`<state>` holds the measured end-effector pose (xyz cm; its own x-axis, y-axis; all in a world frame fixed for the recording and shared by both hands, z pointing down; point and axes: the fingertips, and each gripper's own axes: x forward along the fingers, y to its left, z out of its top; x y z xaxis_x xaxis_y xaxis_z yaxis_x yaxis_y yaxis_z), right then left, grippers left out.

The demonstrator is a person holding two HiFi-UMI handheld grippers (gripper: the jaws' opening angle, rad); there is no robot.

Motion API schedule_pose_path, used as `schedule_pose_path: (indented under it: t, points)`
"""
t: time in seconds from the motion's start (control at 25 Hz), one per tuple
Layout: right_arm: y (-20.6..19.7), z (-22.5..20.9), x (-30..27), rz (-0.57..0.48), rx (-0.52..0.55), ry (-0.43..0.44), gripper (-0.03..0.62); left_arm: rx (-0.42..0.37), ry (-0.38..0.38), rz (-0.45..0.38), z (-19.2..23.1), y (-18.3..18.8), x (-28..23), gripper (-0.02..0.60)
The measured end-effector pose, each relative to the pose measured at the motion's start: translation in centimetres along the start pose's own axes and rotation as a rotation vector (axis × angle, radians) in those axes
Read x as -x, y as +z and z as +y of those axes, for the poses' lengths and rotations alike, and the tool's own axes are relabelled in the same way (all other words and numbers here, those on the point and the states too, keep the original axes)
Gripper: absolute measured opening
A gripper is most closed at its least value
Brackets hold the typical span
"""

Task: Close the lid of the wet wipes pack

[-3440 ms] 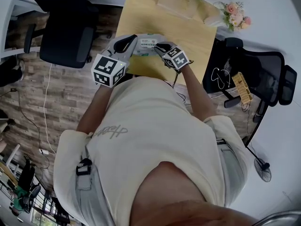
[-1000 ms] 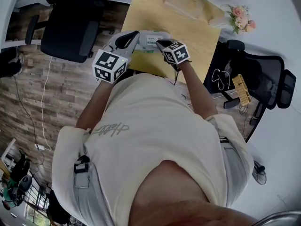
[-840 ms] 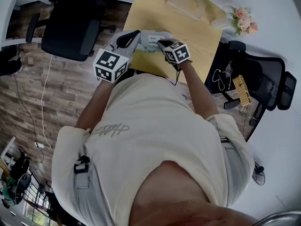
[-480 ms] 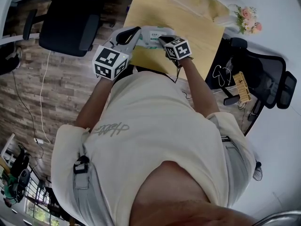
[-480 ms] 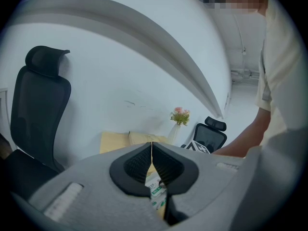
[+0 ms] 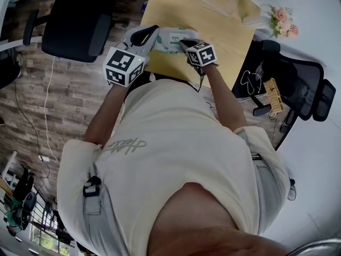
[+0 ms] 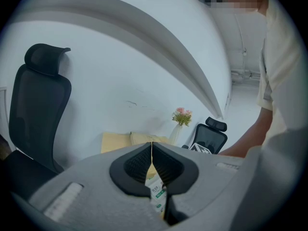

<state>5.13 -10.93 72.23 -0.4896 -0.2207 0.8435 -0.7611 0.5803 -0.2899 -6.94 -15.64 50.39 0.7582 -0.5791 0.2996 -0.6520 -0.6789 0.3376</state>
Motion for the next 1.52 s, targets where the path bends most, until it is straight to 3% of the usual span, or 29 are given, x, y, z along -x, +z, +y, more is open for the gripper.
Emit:
schedule_pose_path:
  t: [0.68, 0.92, 1.2, 1.52]
  points:
    - [-0.2, -0.3, -0.4, -0.004, -0.055, -0.018, 0.003, -0.013, -0.019, 0.000, 0.4, 0.5, -0.2, 0.017]
    - [-0.1, -0.2, -0.5, 0.019, 0.049, -0.078, 0.003, -0.008, -0.021, 0.006, 0.6, 0.3, -0.3, 0.017]
    - [-0.1, -0.4, -0.4, 0.001, -0.081, -0.046, 0.003, -0.020, -0.035, 0.016, -0.1, 0.2, -0.5, 0.016]
    - [-0.1, -0.2, 0.0, 0.005, -0.044, -0.067, 0.003, -0.030, -0.028, 0.010, -1.3, 0.9, -0.5, 0.017]
